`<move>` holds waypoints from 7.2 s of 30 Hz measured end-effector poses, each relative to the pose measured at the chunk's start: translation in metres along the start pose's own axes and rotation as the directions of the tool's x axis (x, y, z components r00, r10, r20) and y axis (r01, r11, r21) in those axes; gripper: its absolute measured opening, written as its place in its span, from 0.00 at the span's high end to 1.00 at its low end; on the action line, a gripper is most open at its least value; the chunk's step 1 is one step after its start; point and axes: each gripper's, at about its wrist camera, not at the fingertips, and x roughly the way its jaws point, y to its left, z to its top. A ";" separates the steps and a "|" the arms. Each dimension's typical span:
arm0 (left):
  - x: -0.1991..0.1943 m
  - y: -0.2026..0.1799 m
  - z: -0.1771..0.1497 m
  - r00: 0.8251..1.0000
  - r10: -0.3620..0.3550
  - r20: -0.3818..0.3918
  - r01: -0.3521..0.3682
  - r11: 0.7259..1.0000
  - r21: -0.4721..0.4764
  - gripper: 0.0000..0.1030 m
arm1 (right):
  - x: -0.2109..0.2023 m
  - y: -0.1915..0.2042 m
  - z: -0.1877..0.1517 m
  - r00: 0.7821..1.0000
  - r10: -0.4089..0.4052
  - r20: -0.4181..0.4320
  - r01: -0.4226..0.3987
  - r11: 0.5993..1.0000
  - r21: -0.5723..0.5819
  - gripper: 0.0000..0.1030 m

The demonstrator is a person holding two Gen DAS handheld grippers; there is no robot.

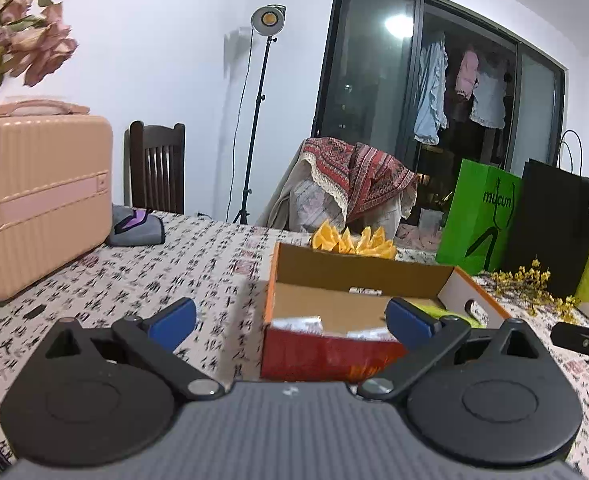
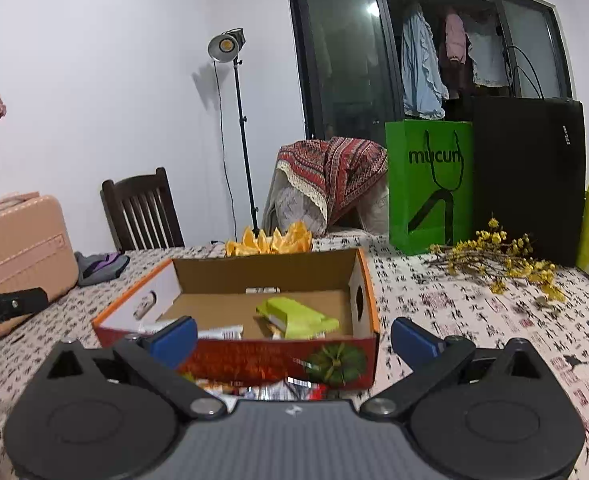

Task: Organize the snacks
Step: 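Move both grippers back to the snack pile, then grasp a silver packet with the right gripper while the left grasps a green wafer bar, then carry both packets into the cardboard box and open both grippers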

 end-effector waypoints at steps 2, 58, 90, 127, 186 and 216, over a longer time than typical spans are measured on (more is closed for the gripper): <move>-0.003 0.003 -0.005 1.000 -0.001 -0.010 0.001 1.000 0.004 0.00 | -0.005 0.000 -0.006 1.000 0.002 -0.009 -0.002 1.000 -0.007 0.00; 0.001 0.048 -0.053 0.993 0.004 -0.116 -0.010 0.999 -0.046 0.00 | 0.046 0.037 -0.053 0.973 0.091 -0.210 -0.113 0.989 -0.093 0.64; 0.010 0.027 -0.053 0.986 -0.015 -0.169 0.016 1.000 0.003 0.00 | 0.023 -0.030 -0.044 0.990 0.103 -0.099 -0.088 0.986 0.141 0.89; 0.007 -0.048 -0.098 0.905 -0.240 -0.351 0.279 0.958 0.066 0.62 | -0.034 -0.017 -0.065 0.993 0.115 -0.037 -0.112 0.992 0.062 0.89; 0.129 -0.070 0.039 0.976 -0.183 -0.121 0.185 0.983 0.006 0.63 | 0.103 0.000 0.052 0.999 0.009 0.032 -0.008 1.000 -0.026 0.89; 0.150 -0.055 0.014 0.987 -0.119 -0.104 0.119 0.993 -0.001 0.00 | 0.136 -0.014 0.017 0.999 0.014 0.032 -0.014 1.000 -0.014 0.12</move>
